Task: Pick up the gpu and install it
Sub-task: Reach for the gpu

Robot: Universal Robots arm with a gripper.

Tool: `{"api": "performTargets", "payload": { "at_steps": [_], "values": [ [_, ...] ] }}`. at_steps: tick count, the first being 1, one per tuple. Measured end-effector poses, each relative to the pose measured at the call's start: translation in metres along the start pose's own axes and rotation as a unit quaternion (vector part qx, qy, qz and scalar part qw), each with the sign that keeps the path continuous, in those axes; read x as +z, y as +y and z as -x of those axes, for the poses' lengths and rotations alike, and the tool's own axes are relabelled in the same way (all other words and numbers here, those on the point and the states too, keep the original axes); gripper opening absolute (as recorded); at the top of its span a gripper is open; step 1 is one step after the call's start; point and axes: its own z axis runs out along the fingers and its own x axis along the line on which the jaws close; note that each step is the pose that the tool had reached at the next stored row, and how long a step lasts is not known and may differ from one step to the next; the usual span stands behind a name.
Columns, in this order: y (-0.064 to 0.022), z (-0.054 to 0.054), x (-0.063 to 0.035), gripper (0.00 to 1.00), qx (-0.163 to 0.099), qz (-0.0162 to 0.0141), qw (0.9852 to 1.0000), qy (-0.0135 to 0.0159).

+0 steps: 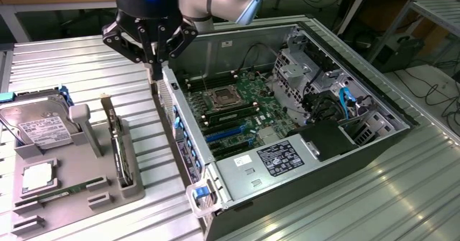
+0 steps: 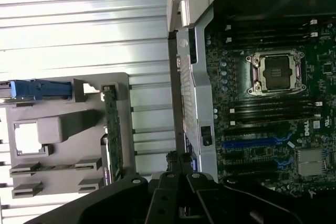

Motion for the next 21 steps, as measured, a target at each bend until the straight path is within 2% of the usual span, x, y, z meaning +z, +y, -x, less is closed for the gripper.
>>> {"api": "performTargets", "payload": {
  "at_steps": [15,21],
  "values": [
    [-0.0056,-0.016,-0.0005,0.11,0.0,0.0,1.0,0.0],
    [-0.0084,-0.027,-0.0009,0.11,0.0,0.0,1.0,0.0]
  ]
}}
